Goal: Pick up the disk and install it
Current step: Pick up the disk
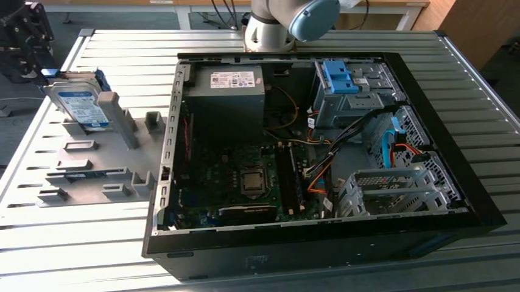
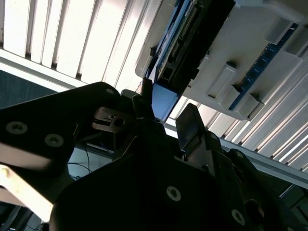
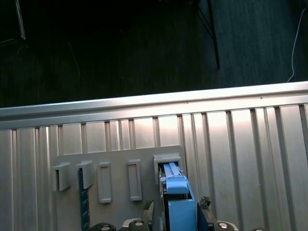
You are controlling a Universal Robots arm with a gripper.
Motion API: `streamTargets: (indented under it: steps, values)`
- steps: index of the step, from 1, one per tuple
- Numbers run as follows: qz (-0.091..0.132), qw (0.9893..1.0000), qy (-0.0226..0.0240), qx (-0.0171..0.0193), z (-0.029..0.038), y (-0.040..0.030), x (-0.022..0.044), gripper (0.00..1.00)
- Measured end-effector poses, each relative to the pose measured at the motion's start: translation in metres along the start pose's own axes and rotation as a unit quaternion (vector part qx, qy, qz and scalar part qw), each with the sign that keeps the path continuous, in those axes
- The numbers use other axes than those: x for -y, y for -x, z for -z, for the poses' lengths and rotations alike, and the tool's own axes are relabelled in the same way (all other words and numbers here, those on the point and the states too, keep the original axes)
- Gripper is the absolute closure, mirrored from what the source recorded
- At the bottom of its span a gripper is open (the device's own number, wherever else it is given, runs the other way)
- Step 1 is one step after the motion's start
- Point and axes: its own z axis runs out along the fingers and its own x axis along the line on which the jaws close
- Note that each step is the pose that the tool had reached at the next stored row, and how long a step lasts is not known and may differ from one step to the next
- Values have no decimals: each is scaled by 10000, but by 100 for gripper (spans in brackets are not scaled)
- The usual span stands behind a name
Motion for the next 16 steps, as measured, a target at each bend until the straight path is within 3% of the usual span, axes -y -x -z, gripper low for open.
streamTargets:
  steps: [6, 9, 16]
  values:
    - [21, 10000, -7, -1, -106, -5, -2, 53]
    - [24, 10000, -63, 6, -142, -8, -26, 53]
    - [24, 10000, -64, 7, -198, -9, -26, 53]
